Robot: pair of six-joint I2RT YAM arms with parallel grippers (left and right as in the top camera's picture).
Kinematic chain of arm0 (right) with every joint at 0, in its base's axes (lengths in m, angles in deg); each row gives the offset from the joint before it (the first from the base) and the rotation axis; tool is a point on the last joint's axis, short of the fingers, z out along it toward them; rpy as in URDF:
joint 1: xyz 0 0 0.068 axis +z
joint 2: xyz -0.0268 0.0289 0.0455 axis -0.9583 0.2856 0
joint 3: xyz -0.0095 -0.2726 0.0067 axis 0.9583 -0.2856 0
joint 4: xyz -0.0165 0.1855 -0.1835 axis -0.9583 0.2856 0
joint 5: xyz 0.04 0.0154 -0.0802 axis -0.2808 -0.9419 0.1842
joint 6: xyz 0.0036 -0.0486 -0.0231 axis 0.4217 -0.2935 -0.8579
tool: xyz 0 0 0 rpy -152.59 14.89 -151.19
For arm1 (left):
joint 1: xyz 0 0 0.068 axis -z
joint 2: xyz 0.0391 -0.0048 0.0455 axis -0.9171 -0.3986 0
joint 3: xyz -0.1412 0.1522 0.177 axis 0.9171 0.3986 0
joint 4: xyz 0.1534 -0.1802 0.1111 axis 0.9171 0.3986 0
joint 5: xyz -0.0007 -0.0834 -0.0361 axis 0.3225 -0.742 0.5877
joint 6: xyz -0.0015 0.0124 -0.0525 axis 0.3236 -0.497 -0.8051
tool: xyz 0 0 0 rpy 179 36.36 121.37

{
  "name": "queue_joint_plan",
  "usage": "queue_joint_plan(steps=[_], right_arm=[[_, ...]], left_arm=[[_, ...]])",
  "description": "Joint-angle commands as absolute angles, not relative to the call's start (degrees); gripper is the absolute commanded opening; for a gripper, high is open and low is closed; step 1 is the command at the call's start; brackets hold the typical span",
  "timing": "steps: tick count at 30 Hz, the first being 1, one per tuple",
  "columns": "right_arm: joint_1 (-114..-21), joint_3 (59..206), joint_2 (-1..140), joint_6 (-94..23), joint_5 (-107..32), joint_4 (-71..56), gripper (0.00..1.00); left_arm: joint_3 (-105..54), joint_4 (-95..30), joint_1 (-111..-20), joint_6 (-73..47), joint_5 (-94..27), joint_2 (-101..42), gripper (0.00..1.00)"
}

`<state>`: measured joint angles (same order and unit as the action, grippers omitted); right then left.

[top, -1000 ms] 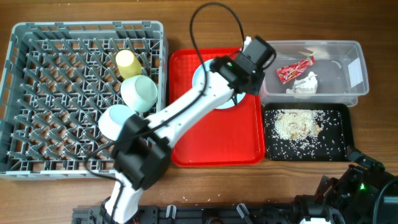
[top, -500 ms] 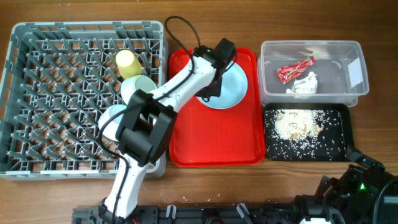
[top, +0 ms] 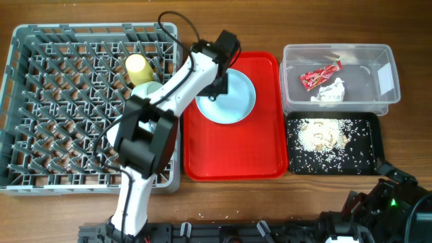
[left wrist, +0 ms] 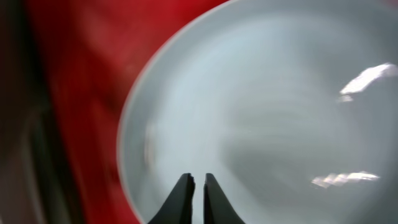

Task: Sort waste into correct bins and load items into the dishwasher rack
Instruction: 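Reach the left gripper to the light-blue plate on the red tray, then grip the light-blue plate rim with the left gripper and lift it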

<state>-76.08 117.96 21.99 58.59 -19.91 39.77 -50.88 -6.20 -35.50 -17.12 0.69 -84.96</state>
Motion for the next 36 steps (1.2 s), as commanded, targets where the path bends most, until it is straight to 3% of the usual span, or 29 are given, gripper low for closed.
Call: queue_joint_plan(steps=[1, 3, 6, 7, 10, 18, 23, 24, 25, 26, 33, 36], right_arm=[[-76.3, 118.1, 21.8, 67.7, -20.2, 40.1, 1.00], [-76.3, 118.1, 21.8, 67.6, -20.2, 40.1, 1.00], [-76.3, 118.1, 21.8, 67.7, -20.2, 40.1, 1.00], [-76.3, 118.1, 21.8, 67.7, -20.2, 40.1, 1.00], [-76.3, 118.1, 21.8, 67.7, -20.2, 40.1, 1.00], [-76.3, 118.1, 21.8, 67.7, -20.2, 40.1, 1.00], [-76.3, 118.1, 21.8, 67.6, -20.2, 40.1, 1.00], [-76.3, 118.1, 21.8, 67.7, -20.2, 40.1, 1.00], [-76.3, 118.1, 21.8, 67.7, -20.2, 40.1, 1.00], [-76.3, 118.1, 21.8, 67.6, -20.2, 40.1, 1.00], [-76.3, 118.1, 21.8, 67.7, -20.2, 40.1, 1.00], [-76.3, 118.1, 21.8, 67.7, -20.2, 40.1, 1.00]], left_arm=[[-53.6, -11.5, -31.7, -17.4, -15.5, -78.2, 0.70], [-53.4, -13.7, -29.9, -17.4, -17.7, -79.2, 1.00], [-53.4, -14.0, -26.6, -16.8, -16.7, -82.6, 1.00], [-53.4, -13.8, -25.8, -16.7, -16.1, -83.6, 0.91], [-53.4, -12.7, -23.8, -16.6, -11.1, -86.7, 0.50], [-53.4, -12.0, -22.5, -16.6, -5.0, -91.5, 0.43], [-52.6, -12.0, -22.5, -16.6, -2.6, -94.6, 0.32], [-52.3, -12.0, -22.5, -16.6, -2.6, -94.9, 0.25], [-52.3, -11.7, -22.5, -16.6, -2.5, -95.8, 0.08], [-52.3, -11.4, -22.5, -16.6, -2.5, -96.1, 0.04], [-62.4, -3.8, -26.0, -16.6, -3.2, -86.8, 0.04], [-71.1, 1.0, -30.7, -16.3, -9.5, -80.9, 0.04]])
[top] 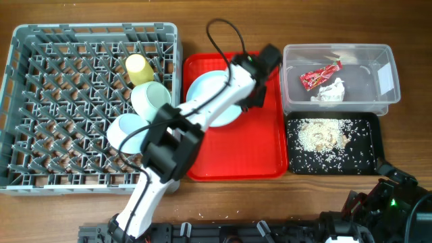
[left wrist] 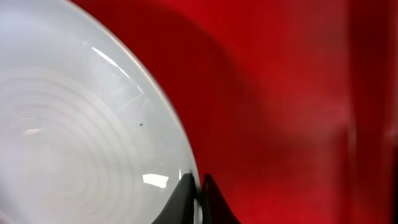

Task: Sort waste into correct bins and load items into the dishwasher rack
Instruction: 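Grip the light-blue plate rim with the left gripper and lift it, then carry the plate left and stand it upright in the grey rack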

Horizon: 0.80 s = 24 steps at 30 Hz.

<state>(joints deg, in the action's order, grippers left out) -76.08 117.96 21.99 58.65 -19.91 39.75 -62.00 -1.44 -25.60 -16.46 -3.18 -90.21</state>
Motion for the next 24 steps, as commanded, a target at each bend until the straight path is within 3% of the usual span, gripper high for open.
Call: queue_joint_plan(steps=[1, 7, 10, 16, 24], right_arm=[[-76.3, 118.1, 21.8, 67.6, -20.2, 40.1, 1.00], [-76.3, 118.1, 21.8, 67.6, -20.2, 40.1, 1.00], [-76.3, 118.1, 21.8, 67.7, -20.2, 40.1, 1.00], [-76.3, 118.1, 21.8, 67.7, -20.2, 40.1, 1.00], [-76.3, 118.1, 21.8, 67.6, -20.2, 40.1, 1.00]], left_arm=[[-72.8, 1.3, -32.8, -15.6, -14.1, -79.3, 0.04], [-74.7, -1.9, -51.8, -13.3, -52.8, -74.7, 0.04], [-74.7, -2.0, -61.4, -13.3, -63.6, -76.2, 0.04], [-74.7, 0.6, -70.4, -7.4, -78.9, -79.5, 0.04], [-74.7, 3.9, -71.8, -3.0, -77.2, -84.2, 0.04]])
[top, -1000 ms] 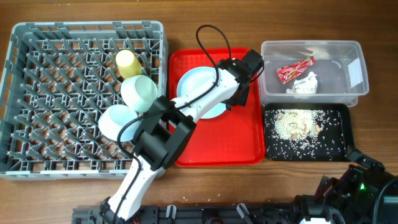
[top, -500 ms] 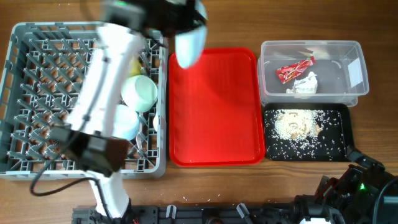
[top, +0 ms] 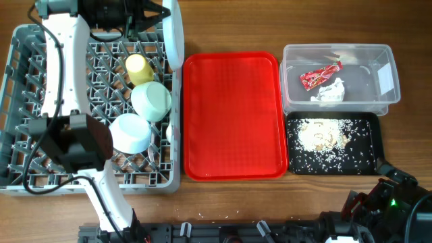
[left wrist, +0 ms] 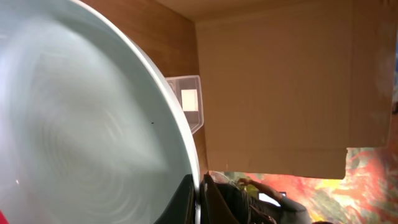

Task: Sort waste into correct bins and load items into the dishwasher rack
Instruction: 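Carry the plate left and stand it upright in the grey rack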

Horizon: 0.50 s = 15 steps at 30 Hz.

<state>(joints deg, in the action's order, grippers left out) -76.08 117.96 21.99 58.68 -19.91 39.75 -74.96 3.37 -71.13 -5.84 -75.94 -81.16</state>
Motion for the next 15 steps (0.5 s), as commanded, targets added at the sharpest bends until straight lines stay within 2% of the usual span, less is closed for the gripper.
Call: queue_joint_plan(steps=[1, 6, 15], right_arm=[[-76.3, 118.1, 21.8, 67.6, -20.2, 40.1, 1.00], [-76.3, 118.1, 21.8, 67.7, -20.2, 40.1, 1.00], [-76.3, 118.1, 21.8, 67.7, -20.2, 40.1, 1.00]], left_arm=[[-74.7, 4.3, -71.9, -3.0, -75.0, -84.4, 0.04], [-74.7, 8.1, -73.0, -2.1, -64.5, -84.7, 0.04], [-74.7, 9.6, -75.3, 0.2, -68.1, -84.9, 0.04]])
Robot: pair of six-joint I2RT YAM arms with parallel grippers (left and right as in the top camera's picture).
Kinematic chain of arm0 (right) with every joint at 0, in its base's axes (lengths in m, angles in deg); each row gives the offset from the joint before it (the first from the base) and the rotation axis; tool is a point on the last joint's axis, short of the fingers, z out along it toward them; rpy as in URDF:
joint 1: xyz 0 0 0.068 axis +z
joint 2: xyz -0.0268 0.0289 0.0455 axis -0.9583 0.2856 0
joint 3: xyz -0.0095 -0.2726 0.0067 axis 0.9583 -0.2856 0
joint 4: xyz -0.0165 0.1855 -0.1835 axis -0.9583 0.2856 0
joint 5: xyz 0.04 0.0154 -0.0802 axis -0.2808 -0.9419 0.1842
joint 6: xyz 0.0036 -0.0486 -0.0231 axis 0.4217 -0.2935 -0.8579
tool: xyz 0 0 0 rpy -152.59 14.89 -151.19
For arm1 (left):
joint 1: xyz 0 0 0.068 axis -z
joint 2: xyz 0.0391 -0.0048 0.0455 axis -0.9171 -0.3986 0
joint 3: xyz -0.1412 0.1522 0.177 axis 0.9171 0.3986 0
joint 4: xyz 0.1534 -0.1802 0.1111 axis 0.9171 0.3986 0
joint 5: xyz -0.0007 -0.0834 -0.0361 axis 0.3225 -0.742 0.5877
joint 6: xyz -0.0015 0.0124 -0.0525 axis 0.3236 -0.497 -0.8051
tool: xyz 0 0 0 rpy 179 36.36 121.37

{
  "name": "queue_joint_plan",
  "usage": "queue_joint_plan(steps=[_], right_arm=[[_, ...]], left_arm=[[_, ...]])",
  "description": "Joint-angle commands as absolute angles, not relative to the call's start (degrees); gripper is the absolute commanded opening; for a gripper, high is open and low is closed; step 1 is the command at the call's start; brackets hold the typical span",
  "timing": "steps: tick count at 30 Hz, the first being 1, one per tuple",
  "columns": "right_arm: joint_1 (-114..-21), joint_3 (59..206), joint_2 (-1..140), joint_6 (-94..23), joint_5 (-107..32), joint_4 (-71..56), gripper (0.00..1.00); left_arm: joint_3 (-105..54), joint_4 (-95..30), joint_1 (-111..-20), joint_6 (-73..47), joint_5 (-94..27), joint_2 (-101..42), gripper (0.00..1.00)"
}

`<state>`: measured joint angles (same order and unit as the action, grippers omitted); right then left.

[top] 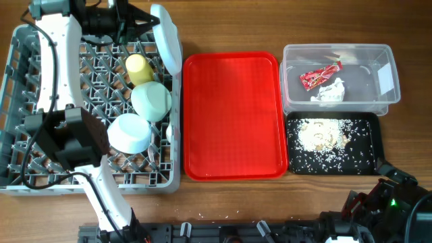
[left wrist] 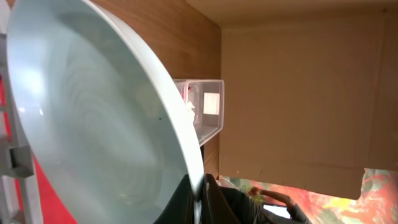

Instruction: Sort waste into correct bins and load items into the dishwasher rack

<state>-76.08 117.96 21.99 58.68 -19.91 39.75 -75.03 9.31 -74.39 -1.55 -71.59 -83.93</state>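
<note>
My left gripper [top: 145, 19] is shut on the rim of a pale blue plate [top: 169, 39], which stands on edge over the back right corner of the grey dishwasher rack [top: 40, 135]. The left wrist view shows the plate [left wrist: 93, 124] filling the left of the frame, its rim pinched between the fingers [left wrist: 200, 193]. In the rack sit a yellow cup [top: 138, 65], a pale green bowl [top: 151, 100] and a white bowl [top: 129, 132]. The right gripper is out of view.
A bare red tray [top: 233, 115] lies right of the rack. A clear bin [top: 337, 77] at the back right holds a red wrapper and crumpled tissue. In front of it, a black tray [top: 332, 143] holds rice. The right arm's base [top: 391, 202] shows at the bottom right corner.
The plate has shifted slightly left and tilted, sitting lower over the rack's back right corner. My left gripper still grips its rim.
My left gripper was shut over the plate lying on the red tray, then shut on the plate's right rim. Later the plate was off the tray, held on edge above the rack's back right corner, and now it sits closer into the rack.
</note>
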Motion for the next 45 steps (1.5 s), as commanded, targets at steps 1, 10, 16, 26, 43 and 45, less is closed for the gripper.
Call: queue_joint_plan(steps=[1, 10, 16, 26, 43, 45], right_arm=[[-76.3, 118.1, 21.8, 67.7, -20.2, 40.1, 1.00], [-76.3, 118.1, 21.8, 67.7, -20.2, 40.1, 1.00], [-76.3, 118.1, 21.8, 67.6, -20.2, 40.1, 1.00], [-76.3, 118.1, 21.8, 67.7, -20.2, 40.1, 1.00], [-76.3, 118.1, 21.8, 67.7, -20.2, 40.1, 1.00], [-76.3, 118.1, 21.8, 67.7, -20.2, 40.1, 1.00]], left_arm=[[-74.7, 9.0, -75.8, 0.2, -72.5, -84.9, 0.04], [-74.7, 7.1, -76.3, 2.7, -79.5, -85.4, 0.04], [-74.7, 9.4, -76.2, 12.1, -78.0, -85.5, 0.04], [-74.7, 20.0, -75.7, 27.5, -65.2, -85.6, 0.04], [-74.7, 14.4, -75.6, 22.0, -71.9, -91.8, 0.04], [-74.7, 14.1, -75.6, 22.0, -72.3, -91.9, 0.04]])
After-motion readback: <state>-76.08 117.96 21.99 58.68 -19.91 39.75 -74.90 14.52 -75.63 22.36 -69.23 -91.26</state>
